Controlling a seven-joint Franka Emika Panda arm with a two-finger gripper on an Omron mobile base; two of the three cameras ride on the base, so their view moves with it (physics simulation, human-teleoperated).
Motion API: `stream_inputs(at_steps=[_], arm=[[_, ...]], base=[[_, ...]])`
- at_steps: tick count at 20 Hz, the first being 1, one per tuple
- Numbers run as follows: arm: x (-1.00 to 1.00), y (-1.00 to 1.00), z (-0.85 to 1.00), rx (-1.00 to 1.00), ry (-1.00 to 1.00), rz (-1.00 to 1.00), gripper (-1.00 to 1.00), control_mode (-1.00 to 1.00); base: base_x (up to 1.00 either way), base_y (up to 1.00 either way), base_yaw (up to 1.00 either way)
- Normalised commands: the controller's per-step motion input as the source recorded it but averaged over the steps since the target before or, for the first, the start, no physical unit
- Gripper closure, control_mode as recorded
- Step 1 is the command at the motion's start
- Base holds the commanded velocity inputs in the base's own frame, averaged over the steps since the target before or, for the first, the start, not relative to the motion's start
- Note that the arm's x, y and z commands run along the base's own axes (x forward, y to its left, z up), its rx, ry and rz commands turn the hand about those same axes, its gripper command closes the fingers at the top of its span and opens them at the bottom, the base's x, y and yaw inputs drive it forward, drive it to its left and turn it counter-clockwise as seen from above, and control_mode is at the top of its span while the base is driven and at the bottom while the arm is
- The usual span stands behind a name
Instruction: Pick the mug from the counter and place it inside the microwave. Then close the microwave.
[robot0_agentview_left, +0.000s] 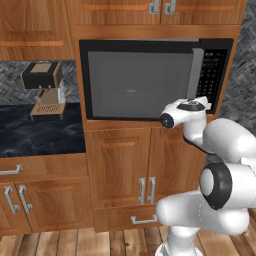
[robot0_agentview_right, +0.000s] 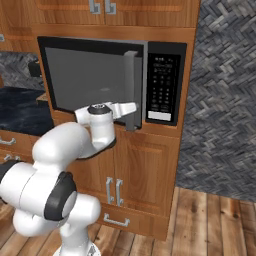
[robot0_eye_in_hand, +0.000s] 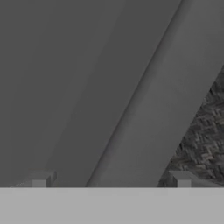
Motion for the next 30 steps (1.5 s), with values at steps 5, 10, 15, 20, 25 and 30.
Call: stream_inputs(at_steps=[5,10,15,20,25,30], arm=[[0.34,-0.05,0.06,0.0,0.0,0.0,-1.0,-1.0],[0.34,-0.08,0.08,0.0,0.0,0.0,-1.0,-1.0],[0.29,-0.06,0.1,0.0,0.0,0.0,-1.0,-1.0],[0.29,-0.01,0.11,0.0,0.0,0.0,-1.0,-1.0],[0.29,-0.02,0.1,0.0,0.0,0.0,-1.0,-1.0],[0.12,-0.01,0.05,0.0,0.0,0.0,-1.0,-1.0]], base=[[0.0,0.0,0.0],[0.0,0.0,0.0],[0.0,0.0,0.0],[0.0,0.0,0.0],[0.0,0.0,0.0],[0.0,0.0,0.0]])
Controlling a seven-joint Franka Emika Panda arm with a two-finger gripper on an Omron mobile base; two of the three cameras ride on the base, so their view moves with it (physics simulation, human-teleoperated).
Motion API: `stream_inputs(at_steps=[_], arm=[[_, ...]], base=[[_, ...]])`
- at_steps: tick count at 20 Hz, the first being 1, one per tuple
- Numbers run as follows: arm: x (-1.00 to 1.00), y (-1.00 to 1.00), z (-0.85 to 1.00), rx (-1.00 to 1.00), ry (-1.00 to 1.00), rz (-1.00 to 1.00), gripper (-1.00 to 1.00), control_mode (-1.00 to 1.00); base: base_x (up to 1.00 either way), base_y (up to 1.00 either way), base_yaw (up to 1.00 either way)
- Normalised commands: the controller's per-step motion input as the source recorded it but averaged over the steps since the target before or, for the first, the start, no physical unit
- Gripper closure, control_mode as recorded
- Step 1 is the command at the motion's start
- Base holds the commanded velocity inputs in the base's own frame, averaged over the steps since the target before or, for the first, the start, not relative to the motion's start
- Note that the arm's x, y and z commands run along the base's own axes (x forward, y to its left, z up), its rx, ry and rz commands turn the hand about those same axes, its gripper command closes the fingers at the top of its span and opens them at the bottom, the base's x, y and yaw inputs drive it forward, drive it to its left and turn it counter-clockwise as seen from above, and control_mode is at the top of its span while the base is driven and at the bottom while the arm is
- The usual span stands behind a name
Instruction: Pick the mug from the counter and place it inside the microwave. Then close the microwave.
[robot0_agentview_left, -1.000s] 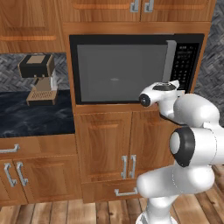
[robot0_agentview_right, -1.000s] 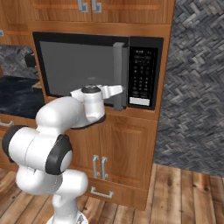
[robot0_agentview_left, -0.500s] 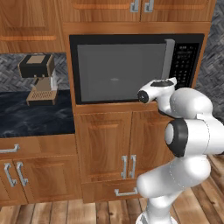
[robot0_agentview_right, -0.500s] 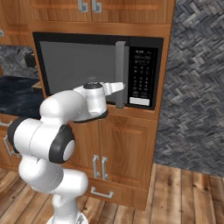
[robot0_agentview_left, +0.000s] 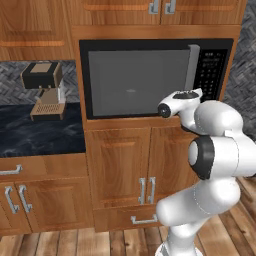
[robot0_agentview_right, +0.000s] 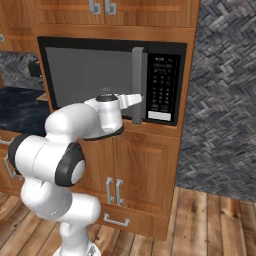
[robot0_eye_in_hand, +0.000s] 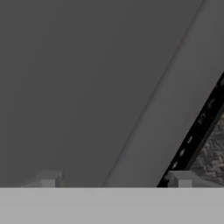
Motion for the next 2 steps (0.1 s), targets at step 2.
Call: stream_inputs(at_steps=[2], arm=[[0.07,-0.03,0.0,0.0,0.0,0.01,-1.0,-1.0]], base=[[0.0,0.0,0.0]])
